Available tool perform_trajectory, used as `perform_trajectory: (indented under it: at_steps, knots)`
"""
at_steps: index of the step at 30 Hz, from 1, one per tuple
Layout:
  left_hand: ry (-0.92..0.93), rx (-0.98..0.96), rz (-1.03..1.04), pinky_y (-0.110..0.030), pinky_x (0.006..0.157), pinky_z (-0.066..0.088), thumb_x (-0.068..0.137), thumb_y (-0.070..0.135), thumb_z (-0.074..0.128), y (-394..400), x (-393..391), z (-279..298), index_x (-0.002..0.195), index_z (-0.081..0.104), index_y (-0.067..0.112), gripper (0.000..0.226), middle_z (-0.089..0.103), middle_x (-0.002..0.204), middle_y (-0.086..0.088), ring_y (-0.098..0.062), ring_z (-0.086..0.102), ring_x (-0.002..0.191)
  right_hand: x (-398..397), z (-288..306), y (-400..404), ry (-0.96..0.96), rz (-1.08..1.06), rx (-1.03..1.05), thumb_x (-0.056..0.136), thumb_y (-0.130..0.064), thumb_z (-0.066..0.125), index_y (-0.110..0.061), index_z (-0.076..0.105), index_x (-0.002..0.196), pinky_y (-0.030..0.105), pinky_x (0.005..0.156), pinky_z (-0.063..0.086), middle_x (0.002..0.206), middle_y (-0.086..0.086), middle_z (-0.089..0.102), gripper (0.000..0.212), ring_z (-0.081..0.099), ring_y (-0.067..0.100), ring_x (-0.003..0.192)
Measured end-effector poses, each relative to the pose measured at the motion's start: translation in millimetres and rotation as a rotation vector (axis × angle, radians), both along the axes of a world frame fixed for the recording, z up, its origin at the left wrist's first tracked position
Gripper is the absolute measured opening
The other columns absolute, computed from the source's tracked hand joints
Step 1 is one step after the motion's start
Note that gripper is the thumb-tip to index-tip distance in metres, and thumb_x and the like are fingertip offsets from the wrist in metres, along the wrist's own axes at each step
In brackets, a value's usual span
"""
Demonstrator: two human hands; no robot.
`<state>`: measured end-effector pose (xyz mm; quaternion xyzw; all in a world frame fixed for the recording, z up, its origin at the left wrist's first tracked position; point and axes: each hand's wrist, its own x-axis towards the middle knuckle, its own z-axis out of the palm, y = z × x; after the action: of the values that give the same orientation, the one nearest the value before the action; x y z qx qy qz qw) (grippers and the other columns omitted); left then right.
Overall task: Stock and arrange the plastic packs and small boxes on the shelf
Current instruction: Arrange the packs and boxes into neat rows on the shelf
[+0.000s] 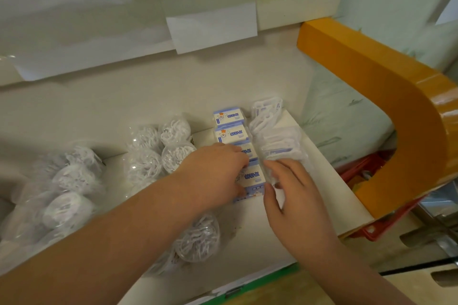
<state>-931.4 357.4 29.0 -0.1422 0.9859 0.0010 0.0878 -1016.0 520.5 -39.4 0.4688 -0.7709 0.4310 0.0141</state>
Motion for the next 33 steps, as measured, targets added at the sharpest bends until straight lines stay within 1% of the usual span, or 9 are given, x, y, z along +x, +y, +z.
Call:
perform_trajectory:
  at_steps: [4,7,9,11,14,18,23,28,33]
  knots:
    - [-0.005,-0.012,-0.006,-0.036,0.073,0.051,0.079,0.043,0.066,1.8,-2.1,-0.8,0.097,0.058,0.026,0.026,0.056,0.098,0.010,-0.017,0.055,0.091,-32.4,31.6,-45.3,-0.038,0.054,-0.026,0.092,-0.013,0.054,-0.020,0.057,0.126,0.025,0.092,0.048,0.122,-0.008,0.056,0.036,0.056,0.008,0.109]
    - [-0.019,0.026,0.019,-0.037,0.077,0.053,0.080,0.042,0.067,2.2,-2.6,0.7,0.108,0.060,0.027,0.033,0.060,0.108,0.009,-0.017,0.056,0.098,-58.8,49.9,-103.1,-0.041,0.095,0.273,0.094,-0.017,0.052,-0.012,0.057,0.129,0.034,0.092,0.047,0.125,0.007,0.057,0.036,0.056,0.022,0.112]
    - [-0.023,0.020,0.022,-0.036,0.076,0.052,0.081,0.042,0.066,2.9,-2.1,1.4,0.107,0.060,0.025,0.032,0.059,0.108,0.007,-0.018,0.055,0.098,-66.8,57.5,-136.5,0.023,0.119,0.444,0.094,-0.022,0.052,-0.009,0.059,0.118,0.034,0.083,0.046,0.118,0.012,0.057,0.028,0.057,0.028,0.105]
    - [-0.029,0.019,0.024,-0.035,0.075,0.052,0.082,0.043,0.065,3.4,-1.4,1.2,0.107,0.059,0.024,0.032,0.058,0.107,0.005,-0.019,0.054,0.097,-67.8,60.7,-160.4,0.156,0.117,0.611,0.095,-0.029,0.052,-0.010,0.059,0.109,0.032,0.074,0.037,0.112,0.012,0.059,0.025,0.056,0.028,0.097]
    - [-0.030,0.021,0.028,-0.035,0.073,0.050,0.083,0.044,0.064,2.7,-2.1,1.4,0.107,0.060,0.022,0.033,0.059,0.108,0.003,-0.021,0.054,0.099,-67.3,61.9,-180.2,0.380,0.114,0.785,0.097,-0.049,0.050,-0.014,0.060,0.116,0.034,0.082,0.034,0.119,0.009,0.063,0.041,0.056,0.027,0.105]
    - [-0.008,-0.009,0.008,-0.032,0.069,0.043,0.082,0.046,0.065,1.8,-2.3,-2.0,0.112,0.059,0.021,0.039,0.057,0.113,0.003,-0.022,0.054,0.103,-69.2,57.2,-182.0,0.365,0.101,0.750,0.094,-0.056,0.052,-0.013,0.058,0.122,0.037,0.093,0.034,0.124,0.013,0.058,0.051,0.050,0.030,0.114]
    - [0.020,-0.013,0.008,-0.031,0.065,0.038,0.080,0.047,0.066,0.5,-1.3,-4.4,0.112,0.059,0.022,0.042,0.056,0.116,0.003,-0.023,0.054,0.103,-70.5,53.4,-179.8,0.290,0.112,0.702,0.092,-0.054,0.055,-0.014,0.059,0.119,0.039,0.093,0.034,0.123,0.018,0.054,0.049,0.048,0.033,0.113]
    - [0.024,-0.006,0.028,-0.034,0.070,0.046,0.079,0.046,0.068,0.4,-2.0,-3.2,0.108,0.060,0.021,0.038,0.057,0.111,0.004,-0.022,0.054,0.101,-74.3,49.4,-176.3,0.222,0.132,0.660,0.092,-0.050,0.058,-0.014,0.060,0.120,0.037,0.091,0.036,0.122,0.016,0.051,0.046,0.048,0.033,0.113]
    - [-0.012,0.004,0.057,-0.038,0.078,0.050,0.080,0.043,0.071,2.6,-6.2,-1.9,0.109,0.059,0.021,0.039,0.057,0.113,0.003,-0.022,0.054,0.104,-83.8,53.7,-155.5,0.167,0.150,0.520,0.093,-0.037,0.061,-0.011,0.063,0.104,0.036,0.084,0.044,0.107,0.010,0.056,0.028,0.054,0.028,0.103]
